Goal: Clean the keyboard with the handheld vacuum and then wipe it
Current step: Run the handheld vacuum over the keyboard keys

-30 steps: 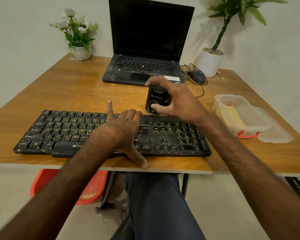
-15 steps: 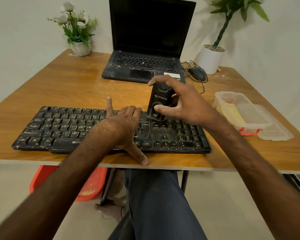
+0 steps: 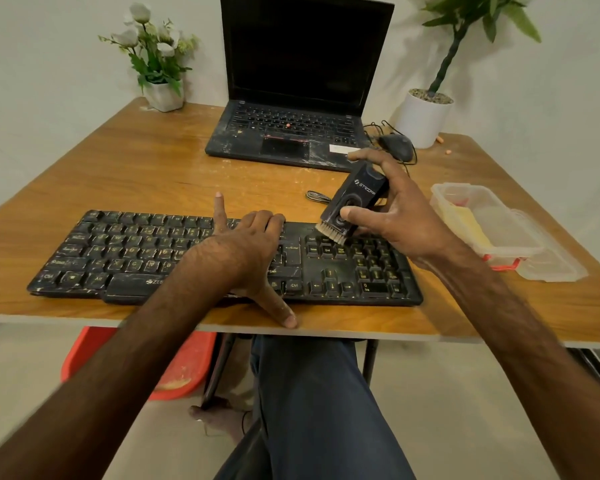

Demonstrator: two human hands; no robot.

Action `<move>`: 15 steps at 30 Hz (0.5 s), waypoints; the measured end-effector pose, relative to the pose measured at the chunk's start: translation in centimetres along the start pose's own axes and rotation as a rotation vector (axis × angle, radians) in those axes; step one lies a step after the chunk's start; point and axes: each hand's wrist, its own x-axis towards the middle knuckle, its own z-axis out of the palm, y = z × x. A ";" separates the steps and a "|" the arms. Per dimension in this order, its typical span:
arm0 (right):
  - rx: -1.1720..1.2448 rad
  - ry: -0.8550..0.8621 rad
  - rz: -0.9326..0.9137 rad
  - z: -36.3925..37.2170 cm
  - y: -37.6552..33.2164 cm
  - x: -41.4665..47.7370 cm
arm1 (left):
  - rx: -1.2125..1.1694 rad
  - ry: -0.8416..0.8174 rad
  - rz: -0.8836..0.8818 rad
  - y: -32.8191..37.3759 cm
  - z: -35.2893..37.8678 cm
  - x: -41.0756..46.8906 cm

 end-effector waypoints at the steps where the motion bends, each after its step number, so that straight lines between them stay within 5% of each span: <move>1: -0.024 -0.012 -0.014 0.1 -0.1 0.0 | -0.001 0.001 -0.001 0.0 0.0 0.0; 9: -0.534 -0.284 -0.267 1.5 -2.5 -0.2 | 0.000 0.006 -0.005 0.1 0.0 0.0; 13: -1.001 -0.169 -0.365 1.3 -2.1 1.5 | 0.003 0.002 -0.004 0.0 0.1 0.0; 15: -0.852 -0.134 -0.314 0.4 -2.2 1.8 | -0.003 -0.002 -0.002 -0.1 0.1 0.0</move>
